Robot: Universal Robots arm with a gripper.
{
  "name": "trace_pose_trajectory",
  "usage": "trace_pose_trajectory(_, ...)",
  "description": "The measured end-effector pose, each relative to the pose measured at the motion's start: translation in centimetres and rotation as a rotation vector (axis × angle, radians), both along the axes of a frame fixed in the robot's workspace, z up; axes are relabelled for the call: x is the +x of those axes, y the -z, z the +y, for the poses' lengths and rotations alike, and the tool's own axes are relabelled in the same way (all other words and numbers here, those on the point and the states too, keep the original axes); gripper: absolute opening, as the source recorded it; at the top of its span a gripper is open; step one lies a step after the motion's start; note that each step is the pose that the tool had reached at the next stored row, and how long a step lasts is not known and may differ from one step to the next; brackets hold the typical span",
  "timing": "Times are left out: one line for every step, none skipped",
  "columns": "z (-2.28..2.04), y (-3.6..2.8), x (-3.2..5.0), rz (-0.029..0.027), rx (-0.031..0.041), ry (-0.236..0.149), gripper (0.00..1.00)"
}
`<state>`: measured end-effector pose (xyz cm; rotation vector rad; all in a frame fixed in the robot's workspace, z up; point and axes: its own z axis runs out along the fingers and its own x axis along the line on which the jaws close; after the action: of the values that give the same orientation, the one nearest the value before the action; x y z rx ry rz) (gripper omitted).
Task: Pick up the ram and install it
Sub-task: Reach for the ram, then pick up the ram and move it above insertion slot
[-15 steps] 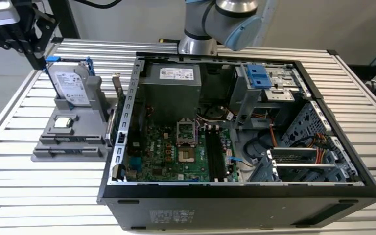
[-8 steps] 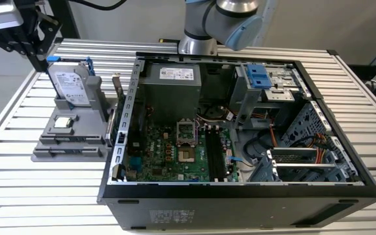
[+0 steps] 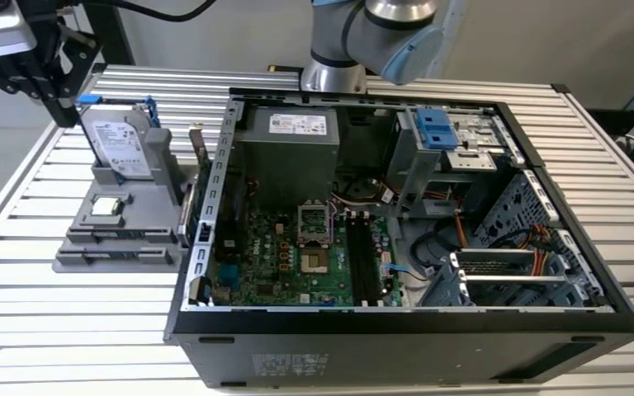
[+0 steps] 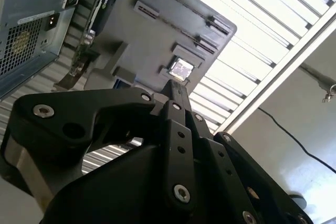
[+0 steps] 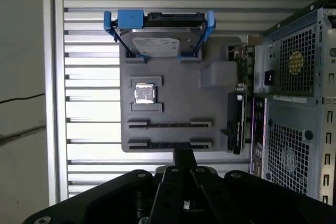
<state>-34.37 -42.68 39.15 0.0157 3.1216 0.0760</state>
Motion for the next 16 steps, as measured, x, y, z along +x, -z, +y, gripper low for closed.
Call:
trace_pose_trajectory(-0.09, 0.01, 0.00, 0.0000, 0.0000, -0.002, 0.00)
trace_pose_trajectory(-0.18, 0.01, 0.00, 0.0000, 0.0000, -0.005, 0.00)
trace_pose_trajectory(-0.27, 0.02, 0.01, 0.0000, 0.0000, -0.007, 0.00)
trace_pose_trajectory(-0.35, 0.03, 0.01, 0.0000, 0.0000, -0.010, 0.00)
trace_pose_trajectory(-0.44, 0.04, 0.00, 0.0000, 0.0000, -0.013, 0.00)
trace_pose_trajectory(-0.54, 0.05, 0.00, 0.0000, 0.0000, -0.015, 0.00)
trace_pose_trajectory(-0.65, 0.05, 0.01, 0.0000, 0.0000, -0.018, 0.00)
trace_pose_trajectory(-0.76, 0.05, 0.01, 0.0000, 0.0000, -0.020, 0.00)
trace_pose_trajectory(-0.87, 0.05, 0.01, 0.0001, 0.0000, -0.022, 0.00)
trace_pose_trajectory(-1.01, 0.06, 0.01, 0.0000, 0.0000, -0.023, 0.00)
trace_pose_trajectory(-1.16, 0.06, 0.01, 0.0001, 0.0000, -0.025, 0.00)
trace_pose_trajectory(-1.33, 0.07, 0.01, 0.0000, 0.0001, -0.026, 0.00)
trace_pose_trajectory(-1.51, 0.07, 0.01, 0.0001, 0.0000, -0.027, 0.00)
trace_pose_trajectory(-1.68, 0.08, 0.01, 0.0001, 0.0000, -0.028, 0.00)
trace_pose_trajectory(-1.83, 0.08, 0.01, 0.0000, 0.0001, -0.029, 0.00)
trace_pose_trajectory(-1.97, 0.08, 0.01, 0.0001, 0.0001, -0.030, 0.00)
